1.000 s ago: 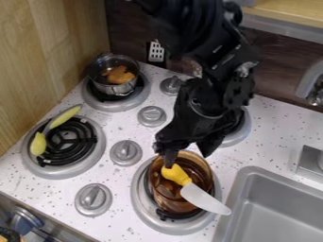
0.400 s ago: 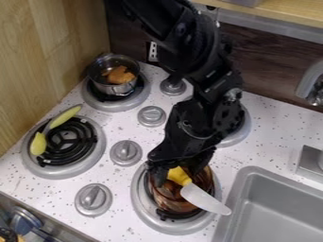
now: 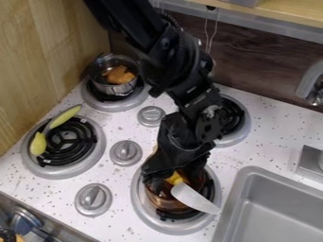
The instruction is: Moving the knife on the top left side pot
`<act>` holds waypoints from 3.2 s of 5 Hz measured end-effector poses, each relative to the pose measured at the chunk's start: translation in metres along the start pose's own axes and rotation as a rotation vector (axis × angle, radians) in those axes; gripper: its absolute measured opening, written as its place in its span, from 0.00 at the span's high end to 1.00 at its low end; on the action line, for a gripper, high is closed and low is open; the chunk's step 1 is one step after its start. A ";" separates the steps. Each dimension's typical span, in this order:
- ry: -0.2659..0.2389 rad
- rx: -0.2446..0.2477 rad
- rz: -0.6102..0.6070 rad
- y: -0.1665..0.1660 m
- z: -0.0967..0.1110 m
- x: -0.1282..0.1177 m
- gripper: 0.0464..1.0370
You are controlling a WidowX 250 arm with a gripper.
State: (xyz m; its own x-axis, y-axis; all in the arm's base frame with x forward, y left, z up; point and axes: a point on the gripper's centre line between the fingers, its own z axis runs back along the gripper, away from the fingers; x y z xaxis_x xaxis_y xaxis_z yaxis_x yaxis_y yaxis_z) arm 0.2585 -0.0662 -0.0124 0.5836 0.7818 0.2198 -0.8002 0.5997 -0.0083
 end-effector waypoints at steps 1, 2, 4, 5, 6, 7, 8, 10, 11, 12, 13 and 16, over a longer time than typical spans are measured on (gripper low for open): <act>0.000 0.008 0.041 -0.001 -0.001 0.000 0.07; -0.007 -0.001 0.081 -0.004 0.000 0.001 0.36; -0.028 -0.045 0.074 -0.009 0.000 0.001 0.70; -0.027 -0.030 0.065 -0.006 0.002 0.002 0.71; -0.059 -0.012 0.085 -0.006 0.019 0.004 0.73; -0.087 -0.028 0.129 -0.007 0.035 0.009 0.73; -0.110 -0.034 0.158 -0.011 0.040 0.015 0.73; -0.391 -0.120 0.030 -0.007 0.053 0.073 0.73; -0.509 -0.206 -0.001 -0.004 0.050 0.103 0.73; -0.573 -0.312 -0.001 0.000 0.040 0.141 0.73; -0.565 -0.314 -0.117 -0.006 0.028 0.164 0.73; -0.479 -0.193 -0.231 -0.014 0.015 0.218 0.73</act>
State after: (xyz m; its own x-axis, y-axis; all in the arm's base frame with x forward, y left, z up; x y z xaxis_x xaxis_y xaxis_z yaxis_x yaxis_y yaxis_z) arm 0.3953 0.0934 0.0508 0.5765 0.4889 0.6547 -0.5933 0.8014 -0.0759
